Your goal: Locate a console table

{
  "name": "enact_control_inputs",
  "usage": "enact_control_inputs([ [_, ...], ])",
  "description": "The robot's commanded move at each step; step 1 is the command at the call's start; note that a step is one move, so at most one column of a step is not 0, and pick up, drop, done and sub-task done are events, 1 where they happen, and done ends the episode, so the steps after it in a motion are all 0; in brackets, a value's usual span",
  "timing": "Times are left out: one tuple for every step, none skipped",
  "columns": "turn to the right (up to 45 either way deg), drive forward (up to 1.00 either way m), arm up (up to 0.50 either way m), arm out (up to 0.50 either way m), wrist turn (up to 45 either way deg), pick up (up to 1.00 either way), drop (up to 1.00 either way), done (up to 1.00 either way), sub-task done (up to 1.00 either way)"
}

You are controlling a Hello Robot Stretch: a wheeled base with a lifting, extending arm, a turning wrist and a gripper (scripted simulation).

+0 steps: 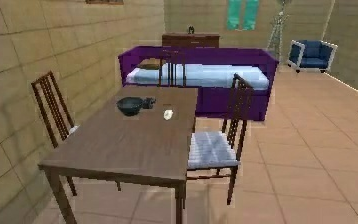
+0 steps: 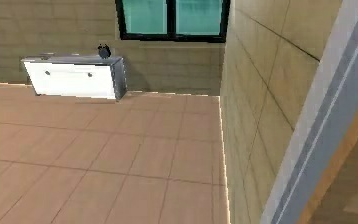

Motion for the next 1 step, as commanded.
enact_control_inputs([
  [0.0, 0.05, 0.00, 0.00, 0.0, 0.00, 0.00, 0.00, 0.00],
])
